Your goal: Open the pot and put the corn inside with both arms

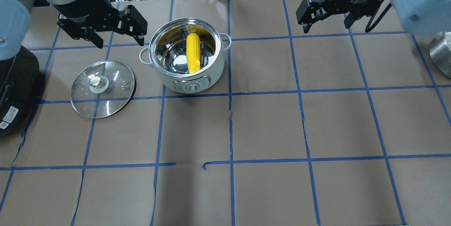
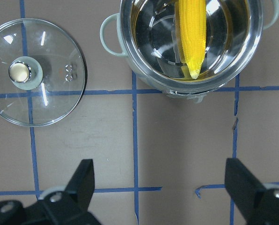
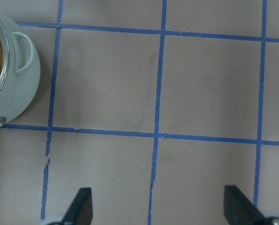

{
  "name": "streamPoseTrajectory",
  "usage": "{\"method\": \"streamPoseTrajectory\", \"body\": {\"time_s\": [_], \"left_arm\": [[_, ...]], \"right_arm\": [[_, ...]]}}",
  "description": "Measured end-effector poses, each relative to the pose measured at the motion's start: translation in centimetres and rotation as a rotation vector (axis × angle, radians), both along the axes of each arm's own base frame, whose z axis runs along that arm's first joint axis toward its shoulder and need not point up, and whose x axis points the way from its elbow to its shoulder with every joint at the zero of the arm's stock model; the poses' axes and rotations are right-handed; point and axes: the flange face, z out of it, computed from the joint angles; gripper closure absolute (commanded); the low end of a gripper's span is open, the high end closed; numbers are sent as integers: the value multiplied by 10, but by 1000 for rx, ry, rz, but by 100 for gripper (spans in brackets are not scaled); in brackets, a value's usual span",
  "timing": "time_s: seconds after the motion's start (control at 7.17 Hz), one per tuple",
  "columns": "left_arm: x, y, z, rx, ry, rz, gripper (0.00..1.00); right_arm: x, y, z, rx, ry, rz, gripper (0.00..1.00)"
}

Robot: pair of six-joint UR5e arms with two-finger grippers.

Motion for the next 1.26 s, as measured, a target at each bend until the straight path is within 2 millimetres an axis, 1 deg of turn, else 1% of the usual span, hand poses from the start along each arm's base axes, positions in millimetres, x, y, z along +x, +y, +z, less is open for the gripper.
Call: {"method": "streamPoseTrajectory", "body": {"time_s": [0.28, 0.84, 1.26], "left_arm": [[2, -1, 0, -4, -1, 3, 0], [11, -4, 3, -31, 2, 21, 0], [14, -5, 0, -28, 5, 28, 0]], "right_arm": [[0, -1, 0, -11, -1, 0, 0], [0, -2, -1, -9, -3, 0, 0], [0, -2, -1, -9, -2, 0, 0]]}}
